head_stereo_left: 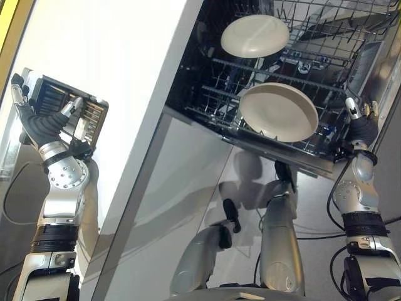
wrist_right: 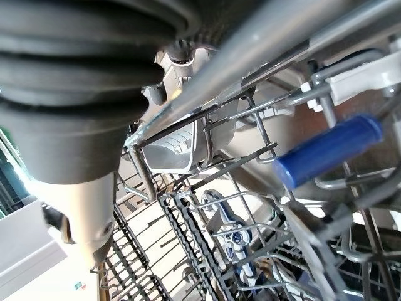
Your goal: Pick up plates and place into dishwasher.
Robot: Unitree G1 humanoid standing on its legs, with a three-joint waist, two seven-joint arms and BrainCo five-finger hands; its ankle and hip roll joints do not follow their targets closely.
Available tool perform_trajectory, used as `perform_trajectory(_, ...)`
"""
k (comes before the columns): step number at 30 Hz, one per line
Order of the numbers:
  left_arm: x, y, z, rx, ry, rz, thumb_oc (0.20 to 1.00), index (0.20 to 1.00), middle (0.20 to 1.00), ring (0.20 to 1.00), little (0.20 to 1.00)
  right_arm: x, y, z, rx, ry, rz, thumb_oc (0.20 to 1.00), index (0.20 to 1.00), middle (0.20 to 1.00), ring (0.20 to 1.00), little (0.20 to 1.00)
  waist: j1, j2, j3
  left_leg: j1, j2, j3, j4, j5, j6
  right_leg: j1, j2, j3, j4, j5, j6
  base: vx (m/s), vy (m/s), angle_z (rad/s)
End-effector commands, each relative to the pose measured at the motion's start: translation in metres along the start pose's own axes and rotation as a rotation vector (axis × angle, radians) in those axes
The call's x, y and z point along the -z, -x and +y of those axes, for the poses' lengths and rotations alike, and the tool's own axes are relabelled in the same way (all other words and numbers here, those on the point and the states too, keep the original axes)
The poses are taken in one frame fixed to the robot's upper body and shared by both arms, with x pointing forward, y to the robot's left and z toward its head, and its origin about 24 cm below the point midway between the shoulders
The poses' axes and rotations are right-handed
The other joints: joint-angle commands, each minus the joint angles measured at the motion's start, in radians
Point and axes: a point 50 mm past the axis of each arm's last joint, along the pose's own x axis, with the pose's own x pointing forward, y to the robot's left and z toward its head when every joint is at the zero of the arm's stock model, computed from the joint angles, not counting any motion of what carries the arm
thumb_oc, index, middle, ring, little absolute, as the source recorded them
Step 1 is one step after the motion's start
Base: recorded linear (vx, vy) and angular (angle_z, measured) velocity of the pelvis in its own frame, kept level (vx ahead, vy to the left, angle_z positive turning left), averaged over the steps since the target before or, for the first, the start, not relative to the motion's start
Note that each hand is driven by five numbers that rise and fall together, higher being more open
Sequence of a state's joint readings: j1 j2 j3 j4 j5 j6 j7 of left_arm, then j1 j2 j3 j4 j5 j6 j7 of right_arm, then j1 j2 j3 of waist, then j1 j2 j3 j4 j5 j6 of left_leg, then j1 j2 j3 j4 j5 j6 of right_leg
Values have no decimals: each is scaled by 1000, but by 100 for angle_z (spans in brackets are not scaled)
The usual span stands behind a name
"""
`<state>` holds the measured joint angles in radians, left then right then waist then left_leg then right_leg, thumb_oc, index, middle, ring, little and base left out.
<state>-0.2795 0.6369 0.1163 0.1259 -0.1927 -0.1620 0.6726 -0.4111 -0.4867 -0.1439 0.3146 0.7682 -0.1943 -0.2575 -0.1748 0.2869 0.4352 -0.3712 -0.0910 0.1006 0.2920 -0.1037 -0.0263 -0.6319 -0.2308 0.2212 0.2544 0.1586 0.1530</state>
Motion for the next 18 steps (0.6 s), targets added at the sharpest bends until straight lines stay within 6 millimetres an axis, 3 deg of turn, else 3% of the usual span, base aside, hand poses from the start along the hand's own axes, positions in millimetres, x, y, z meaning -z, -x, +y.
perform_trajectory(1,-1,27,-30,111,89,37,1000,1000,1000,1000,1000,-1,1,80,-345,8,7,1000,1000,1000,1000,1000,32,52,85,-98,26,-92,133,14,-36,66,-7,4,61,-122,-46,15,53,5)
perform_trajectory(8,-3,29,-33,118,97,43,1000,1000,1000,1000,1000,-3,0,106,-435,66,24,1000,1000,1000,1000,1000,81,40,85,-112,1,-108,141,16,-30,75,-27,-21,55,-111,-40,8,87,5)
perform_trajectory(18,-1,35,-28,125,98,55,1000,1000,1000,1000,1000,-9,0,136,-507,80,0,1000,1000,1000,1000,1000,167,47,85,-126,-40,-135,126,42,-14,89,-80,-68,58,-94,-33,4,110,15)
